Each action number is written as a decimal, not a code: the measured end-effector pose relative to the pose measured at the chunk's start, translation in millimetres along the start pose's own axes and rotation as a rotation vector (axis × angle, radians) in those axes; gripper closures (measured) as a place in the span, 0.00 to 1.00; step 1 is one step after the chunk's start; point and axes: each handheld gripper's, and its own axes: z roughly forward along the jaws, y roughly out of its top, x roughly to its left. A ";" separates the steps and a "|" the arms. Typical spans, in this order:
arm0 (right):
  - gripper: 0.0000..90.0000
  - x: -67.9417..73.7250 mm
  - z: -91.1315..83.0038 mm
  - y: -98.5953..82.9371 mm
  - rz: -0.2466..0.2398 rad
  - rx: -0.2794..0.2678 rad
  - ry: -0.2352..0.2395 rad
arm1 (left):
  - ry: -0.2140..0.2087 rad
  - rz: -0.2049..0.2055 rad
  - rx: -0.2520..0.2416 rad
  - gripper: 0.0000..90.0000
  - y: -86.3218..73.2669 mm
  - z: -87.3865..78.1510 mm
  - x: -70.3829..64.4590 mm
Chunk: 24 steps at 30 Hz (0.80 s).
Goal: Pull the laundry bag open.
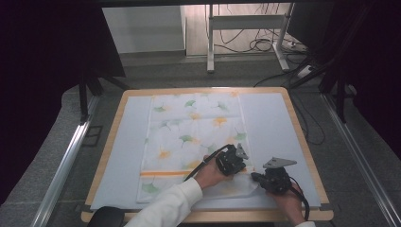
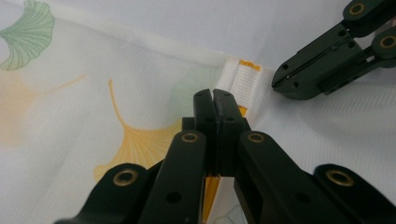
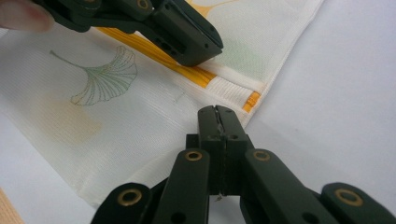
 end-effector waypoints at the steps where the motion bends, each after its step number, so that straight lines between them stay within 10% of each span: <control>1: 1.00 0.1 0.0 0.0 0.000 0.000 0.000 | 0.003 0.001 0.004 1.00 -0.2 -0.5 -0.1; 24: 1.00 1.6 0.0 0.4 -0.006 0.003 -0.006 | 0.024 -0.019 0.001 1.00 -20.6 -14.7 6.3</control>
